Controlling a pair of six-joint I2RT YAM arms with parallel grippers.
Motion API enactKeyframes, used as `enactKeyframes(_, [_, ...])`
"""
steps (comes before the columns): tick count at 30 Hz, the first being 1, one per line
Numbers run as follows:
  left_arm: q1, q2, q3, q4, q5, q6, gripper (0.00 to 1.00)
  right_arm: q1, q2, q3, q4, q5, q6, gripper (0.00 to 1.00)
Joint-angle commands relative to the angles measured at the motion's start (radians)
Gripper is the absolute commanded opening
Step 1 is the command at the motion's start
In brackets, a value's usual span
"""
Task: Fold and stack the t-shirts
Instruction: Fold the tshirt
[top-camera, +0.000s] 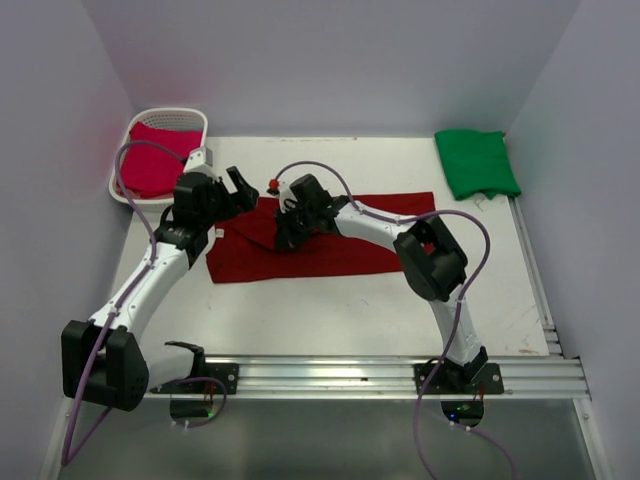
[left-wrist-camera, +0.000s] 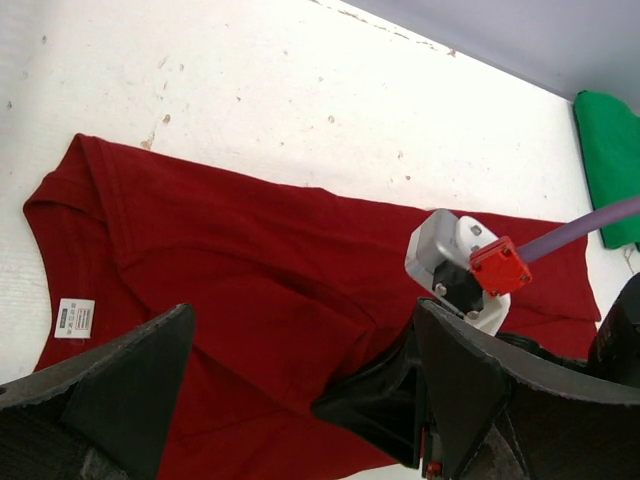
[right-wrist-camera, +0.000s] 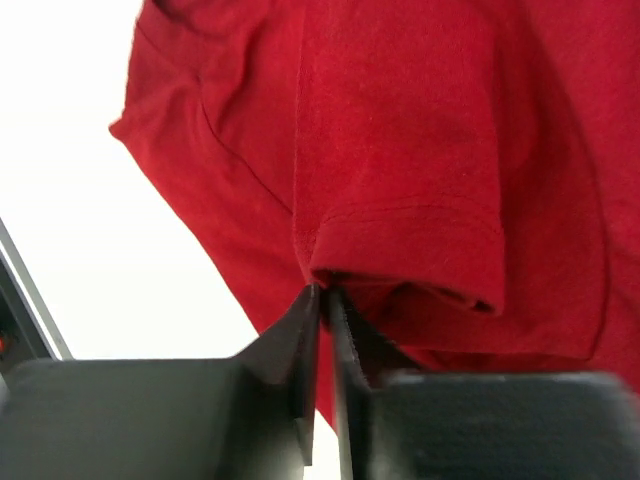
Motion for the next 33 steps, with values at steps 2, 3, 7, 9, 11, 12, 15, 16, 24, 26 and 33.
enactKeyframes(2, [0.0,-0.006,-0.013,0.017,-0.004,0.003,0.94,0.011,-0.069,-0.015,-0.036,-0.045,-0.032,0.22])
enactKeyframes(3, [0.0,-0.008,-0.011,0.017,-0.001,0.003,0.94,0.011,-0.071,-0.015,-0.05,-0.039,-0.037,0.27])
enactKeyframes(7, [0.0,-0.005,-0.016,0.023,0.014,0.006,0.94,0.011,-0.085,-0.027,-0.05,-0.013,-0.04,0.42])
enactKeyframes(9, [0.0,-0.003,-0.016,0.02,0.037,0.015,0.95,0.011,-0.091,-0.026,-0.052,-0.006,-0.041,0.46])
enactKeyframes(11, [0.0,0.0,-0.019,0.008,0.057,0.022,0.94,0.012,-0.094,-0.021,-0.058,0.005,-0.041,0.47])
enactKeyframes(12, [0.0,0.0,-0.023,-0.007,0.067,0.029,0.94,0.012,-0.105,-0.024,-0.058,0.019,-0.04,0.48])
enactKeyframes(15, [-0.003,-0.018,-0.069,-0.006,0.115,0.038,0.93,0.012,-0.128,-0.033,-0.046,0.054,-0.032,0.48])
enactKeyframes(16, [-0.005,-0.026,-0.086,0.002,0.126,0.035,0.93,0.011,-0.149,-0.049,-0.038,0.08,-0.029,0.49])
enactKeyframes(24, [-0.084,-0.066,-0.249,0.011,0.068,0.007,0.93,0.011,-0.388,-0.194,0.011,0.456,0.077,0.54])
enactKeyframes(26, [-0.101,-0.06,-0.27,0.034,0.038,-0.002,0.92,0.012,-0.468,-0.231,0.014,0.546,0.088,0.54])
enactKeyframes(33, [-0.153,0.047,-0.28,0.071,-0.07,-0.014,0.76,0.008,-0.589,-0.332,-0.01,0.623,0.097,0.54])
